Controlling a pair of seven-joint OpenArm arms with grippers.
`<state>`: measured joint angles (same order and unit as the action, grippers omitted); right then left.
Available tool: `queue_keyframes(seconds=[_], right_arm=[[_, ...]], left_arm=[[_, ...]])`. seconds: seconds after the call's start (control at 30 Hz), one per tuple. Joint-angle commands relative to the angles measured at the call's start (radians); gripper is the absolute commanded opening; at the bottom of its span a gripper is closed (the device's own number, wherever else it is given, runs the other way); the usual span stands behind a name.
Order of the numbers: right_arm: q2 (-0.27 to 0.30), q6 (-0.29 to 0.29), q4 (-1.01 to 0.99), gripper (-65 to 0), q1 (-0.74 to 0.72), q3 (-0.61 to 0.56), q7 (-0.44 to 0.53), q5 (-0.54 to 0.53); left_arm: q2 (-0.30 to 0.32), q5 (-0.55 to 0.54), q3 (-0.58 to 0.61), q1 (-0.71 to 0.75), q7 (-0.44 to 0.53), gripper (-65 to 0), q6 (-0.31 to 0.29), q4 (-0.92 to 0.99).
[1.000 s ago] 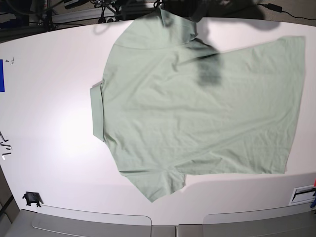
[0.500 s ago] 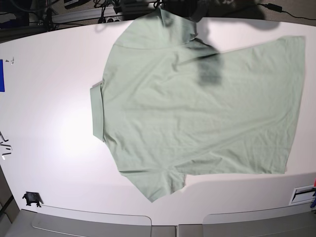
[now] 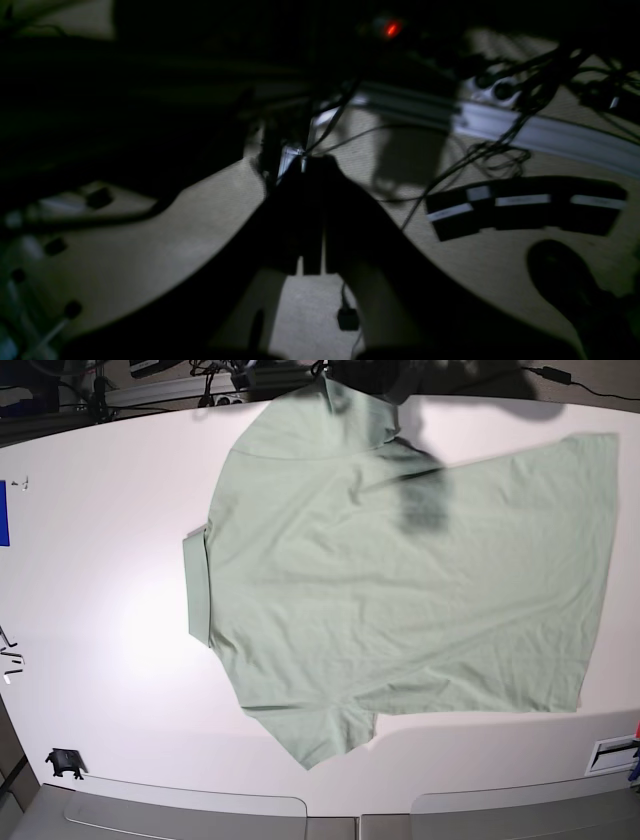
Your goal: Fold the T-shirt properly
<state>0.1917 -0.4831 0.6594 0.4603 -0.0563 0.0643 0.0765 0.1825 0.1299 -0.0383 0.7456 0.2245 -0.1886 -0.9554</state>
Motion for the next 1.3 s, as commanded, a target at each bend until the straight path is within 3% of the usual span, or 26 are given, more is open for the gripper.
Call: queue_keyframes(seconds=[0.0, 0.1, 0.23, 0.5, 0.67, 0.93, 1.13, 1.27], right_arm=[[0.010, -0.023, 0.029, -65.0, 0.020, 0.003, 0.015, -0.008], [0.031, -0.073, 0.096, -65.0, 0.068, 0.003, 0.014, -0.008], [0.062, -0.079, 0.190, -65.0, 0.137, 0.004, 0.014, -0.009], [0.105, -0.081, 0.430, -65.0, 0.310, 0.004, 0.014, -0.019], [0.108, -0.084, 0.602, -65.0, 0.409, 0.015, 0.003, -0.142], [0.107, -0.097, 0.951, -65.0, 0.507, 0.085, -0.106, -0.325], [0.101, -0.197, 1.244, -65.0, 0.576, 0.209, -0.190, -0.534], [0.101, -0.201, 1.384, -65.0, 0.586, 0.302, -0.270, -0.696]], left_arm=[[0.009, -0.005, 0.001, 0.036, 0.010, -65.0, -0.003, -0.040], [0.021, -0.062, 0.000, 0.101, -0.035, -65.0, -0.003, -0.148], [0.043, -0.132, -0.002, 0.179, -0.159, -65.0, -0.002, -0.290], [0.068, -0.132, -0.014, 0.322, -0.177, -65.0, -0.003, -0.505], [0.070, -0.132, -0.048, 0.372, -0.180, -65.0, -0.003, -0.610], [0.071, -0.132, -0.121, 0.437, -0.181, -65.0, -0.012, -0.771], [0.070, -0.132, -0.185, 0.470, -0.181, -65.0, -0.114, -0.867], [0.070, -0.132, -0.209, 0.468, -0.180, -65.0, -0.171, -0.892]])
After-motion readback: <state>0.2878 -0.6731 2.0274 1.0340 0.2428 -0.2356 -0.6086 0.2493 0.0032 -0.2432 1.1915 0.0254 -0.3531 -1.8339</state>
